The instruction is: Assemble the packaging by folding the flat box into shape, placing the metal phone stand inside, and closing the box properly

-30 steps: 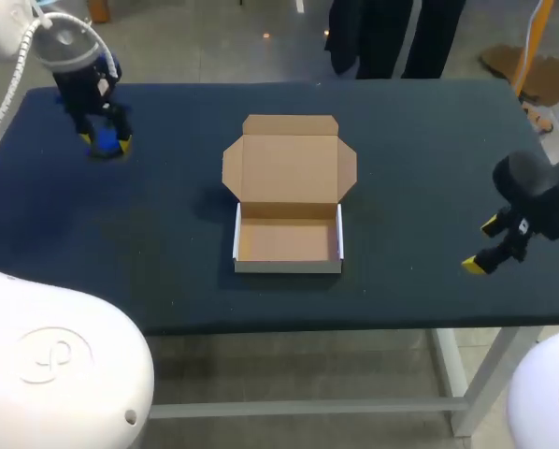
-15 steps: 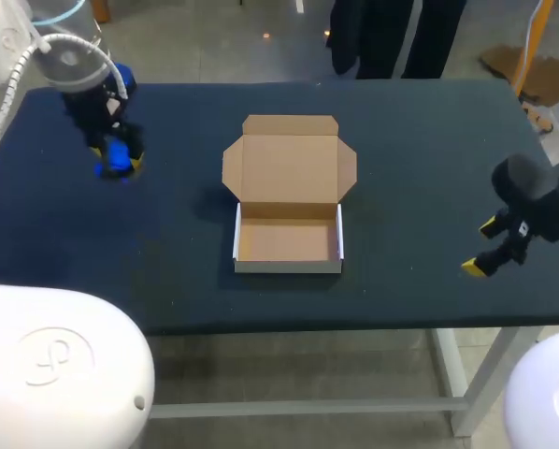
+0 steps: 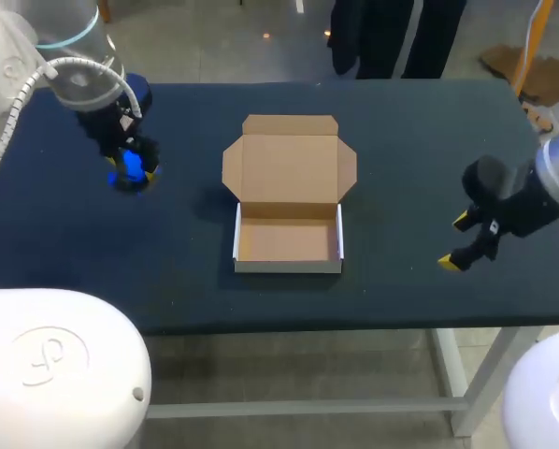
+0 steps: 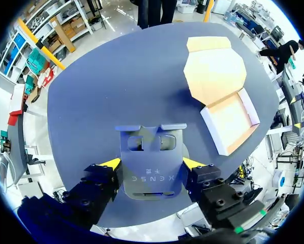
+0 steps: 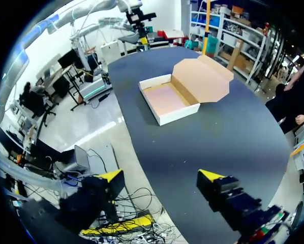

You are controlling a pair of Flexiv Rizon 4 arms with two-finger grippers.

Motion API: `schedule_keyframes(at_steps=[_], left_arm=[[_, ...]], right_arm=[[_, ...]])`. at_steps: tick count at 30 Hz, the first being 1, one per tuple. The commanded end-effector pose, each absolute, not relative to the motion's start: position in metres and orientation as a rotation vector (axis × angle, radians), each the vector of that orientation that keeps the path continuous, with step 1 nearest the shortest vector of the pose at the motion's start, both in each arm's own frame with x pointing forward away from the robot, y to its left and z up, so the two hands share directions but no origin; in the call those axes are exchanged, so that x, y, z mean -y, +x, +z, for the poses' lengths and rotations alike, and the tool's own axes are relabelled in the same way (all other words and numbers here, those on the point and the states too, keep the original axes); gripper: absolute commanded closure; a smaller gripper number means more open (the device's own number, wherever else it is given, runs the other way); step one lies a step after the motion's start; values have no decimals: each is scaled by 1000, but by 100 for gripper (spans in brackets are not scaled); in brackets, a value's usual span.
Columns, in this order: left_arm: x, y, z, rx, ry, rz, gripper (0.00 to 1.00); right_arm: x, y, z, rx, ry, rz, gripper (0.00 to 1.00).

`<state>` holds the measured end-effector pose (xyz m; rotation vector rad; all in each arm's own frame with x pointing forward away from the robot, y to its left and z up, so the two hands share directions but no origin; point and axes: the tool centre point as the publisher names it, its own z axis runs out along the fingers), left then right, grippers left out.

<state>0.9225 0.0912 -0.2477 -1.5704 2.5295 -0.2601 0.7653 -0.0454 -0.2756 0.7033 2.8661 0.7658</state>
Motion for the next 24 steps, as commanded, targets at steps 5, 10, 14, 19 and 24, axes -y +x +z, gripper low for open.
schedule_keyframes(at_steps=[5, 10, 14, 19, 24], left_arm=[[-81, 922, -249, -2526, -1569, -237, 100], [-77, 924, -244, -2528, -1563, -222, 100], [-74, 927, -238, -2551, -1553, -201, 100], [-65, 932, -238, -2591, -1518, -177, 100], [-56, 929, -237, -2623, -1492, -184, 100]], right_arm=[[27, 779, -300, -2845, 702, 773, 0], [27, 779, -300, -2845, 702, 773, 0], [27, 779, -300, -2845, 702, 773, 0], [27, 779, -300, -2845, 702, 773, 0], [27, 779, -300, -2845, 702, 773, 0]])
